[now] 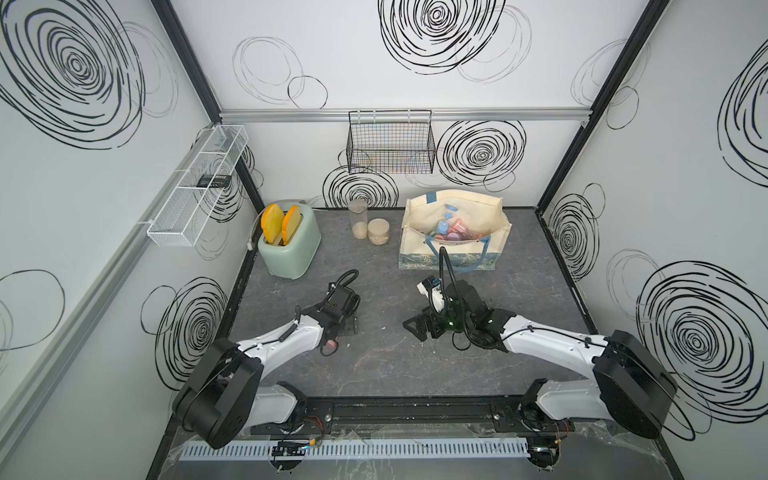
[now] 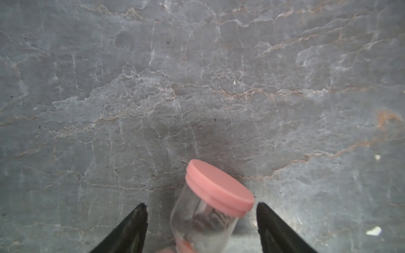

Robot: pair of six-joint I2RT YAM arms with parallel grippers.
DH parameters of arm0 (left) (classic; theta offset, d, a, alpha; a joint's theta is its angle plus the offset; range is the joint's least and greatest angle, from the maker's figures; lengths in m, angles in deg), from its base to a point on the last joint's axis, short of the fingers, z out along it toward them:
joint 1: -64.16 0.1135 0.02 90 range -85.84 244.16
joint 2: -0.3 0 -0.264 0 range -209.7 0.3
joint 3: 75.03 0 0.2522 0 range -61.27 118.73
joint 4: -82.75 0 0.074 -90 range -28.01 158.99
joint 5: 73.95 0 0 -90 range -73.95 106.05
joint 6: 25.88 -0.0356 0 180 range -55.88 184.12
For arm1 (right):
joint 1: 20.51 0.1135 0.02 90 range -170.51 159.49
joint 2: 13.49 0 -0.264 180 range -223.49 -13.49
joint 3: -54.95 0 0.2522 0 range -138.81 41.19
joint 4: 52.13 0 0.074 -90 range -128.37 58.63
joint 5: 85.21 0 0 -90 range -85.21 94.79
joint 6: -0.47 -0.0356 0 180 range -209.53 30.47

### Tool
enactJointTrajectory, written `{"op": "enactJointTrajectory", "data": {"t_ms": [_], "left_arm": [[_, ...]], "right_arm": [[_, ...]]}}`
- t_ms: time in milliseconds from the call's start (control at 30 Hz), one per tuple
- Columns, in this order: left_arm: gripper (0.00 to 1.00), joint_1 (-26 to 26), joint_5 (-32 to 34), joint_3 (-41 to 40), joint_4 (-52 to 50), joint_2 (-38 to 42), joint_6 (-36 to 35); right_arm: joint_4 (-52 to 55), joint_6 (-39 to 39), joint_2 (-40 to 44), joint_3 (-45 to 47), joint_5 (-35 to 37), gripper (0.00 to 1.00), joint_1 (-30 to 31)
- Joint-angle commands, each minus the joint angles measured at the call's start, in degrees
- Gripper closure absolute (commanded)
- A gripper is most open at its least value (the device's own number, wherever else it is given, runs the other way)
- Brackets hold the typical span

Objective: Put the hourglass into the canvas bag
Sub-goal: Pick up the hourglass from the center of the board.

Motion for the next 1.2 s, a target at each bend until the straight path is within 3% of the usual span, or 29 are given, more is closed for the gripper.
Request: {"op": "enactJointTrajectory", "data": {"t_ms": [0, 133, 900, 1167], "left_arm": [[0.25, 0.26, 1.48, 0.23, 2.5, -0.89, 0.85], [0.35, 0.31, 1.39, 0.66, 2.83, -2.1, 0.82], [0.62, 0.18, 0.75, 1.45, 3.71, -1.84, 0.84], [0.69, -1.09, 2.87, 4.86, 2.84, 0.77, 0.64]], "right_arm": [[-0.93, -0.31, -0.3, -0.37, 0.38, 0.03, 0.26], [-1.16, -0.08, -0.38, -0.05, 0.9, 0.03, 0.28], [-0.27, -0.47, 0.88, -0.81, 2.31, 0.03, -0.42], [1.28, -1.27, 3.47, -1.27, 2.67, 0.03, -3.84]]}}
